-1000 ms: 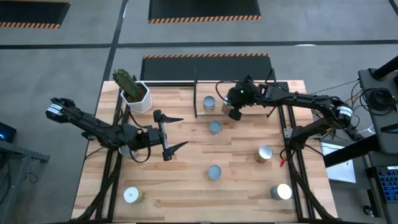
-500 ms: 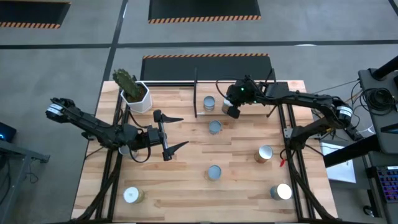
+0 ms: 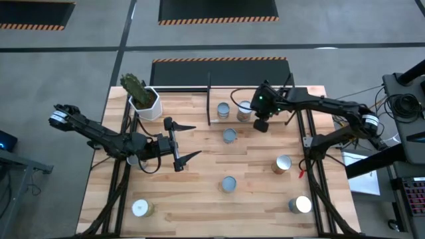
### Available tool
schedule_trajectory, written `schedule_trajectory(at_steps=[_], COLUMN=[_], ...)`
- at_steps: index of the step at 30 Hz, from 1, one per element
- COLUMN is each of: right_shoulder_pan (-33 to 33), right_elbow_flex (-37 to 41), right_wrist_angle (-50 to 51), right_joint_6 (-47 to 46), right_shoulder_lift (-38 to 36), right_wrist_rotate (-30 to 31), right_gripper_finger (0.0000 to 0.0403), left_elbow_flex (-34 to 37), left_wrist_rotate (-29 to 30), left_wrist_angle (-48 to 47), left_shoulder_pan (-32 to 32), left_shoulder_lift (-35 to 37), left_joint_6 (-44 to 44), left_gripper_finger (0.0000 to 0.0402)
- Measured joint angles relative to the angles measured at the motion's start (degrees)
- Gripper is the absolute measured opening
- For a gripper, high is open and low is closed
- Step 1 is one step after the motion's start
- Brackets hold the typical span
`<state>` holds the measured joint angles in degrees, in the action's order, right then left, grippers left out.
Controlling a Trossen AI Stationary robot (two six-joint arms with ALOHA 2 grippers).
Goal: Pick and place cans onto a shelf
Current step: Put the canned tomatoes on the shelf
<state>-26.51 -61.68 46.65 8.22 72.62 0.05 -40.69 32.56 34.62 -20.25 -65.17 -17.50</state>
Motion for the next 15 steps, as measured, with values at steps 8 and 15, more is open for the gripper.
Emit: schedule_trajectory(at_steps=[8,15], right_shoulder_pan=[-1.7,-1.6], right_elbow_flex=[2.0,2.0], right_wrist_angle=[-8.4,-10.4], right_joint_6=[2.4,3.6], right_shoulder_lift=[0.2,0.2], right_wrist_rotate=[5.1,6.7], right_gripper_finger=[0.0009,0.0009], left_elbow_flex=[0.0,0.0], left_wrist_rotate=[0.0,0.0], left_wrist_angle=[0.0,0.0], left_shoulder_pan=[0.0,0.0], left_shoulder_lift=[0.0,0.0], left_joint_6=[0.0,0.0], left_gripper_finger=[0.0386,0.0386])
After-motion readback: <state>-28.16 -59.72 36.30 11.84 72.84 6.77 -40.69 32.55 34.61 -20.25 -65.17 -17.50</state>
